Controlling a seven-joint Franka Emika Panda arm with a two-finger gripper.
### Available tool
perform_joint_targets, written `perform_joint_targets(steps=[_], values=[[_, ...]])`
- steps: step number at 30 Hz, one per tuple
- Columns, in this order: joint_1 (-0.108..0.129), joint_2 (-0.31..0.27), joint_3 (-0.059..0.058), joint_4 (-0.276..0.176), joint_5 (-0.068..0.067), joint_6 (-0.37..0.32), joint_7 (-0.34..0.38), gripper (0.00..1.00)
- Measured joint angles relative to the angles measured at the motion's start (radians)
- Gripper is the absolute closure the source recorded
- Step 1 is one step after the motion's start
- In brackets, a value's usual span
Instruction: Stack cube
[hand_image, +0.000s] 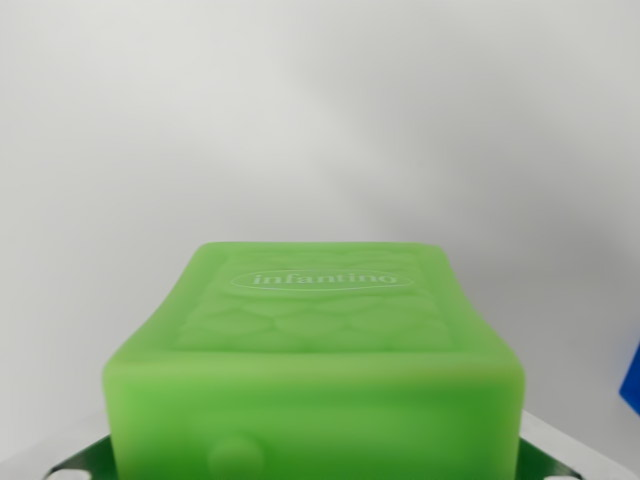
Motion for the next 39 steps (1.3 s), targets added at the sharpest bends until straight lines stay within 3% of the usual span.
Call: perform_joint_targets(steps=[39], values=[[-0.101,0.034,-0.017,0.112,0.006,-0.077,-0.076,1.00]])
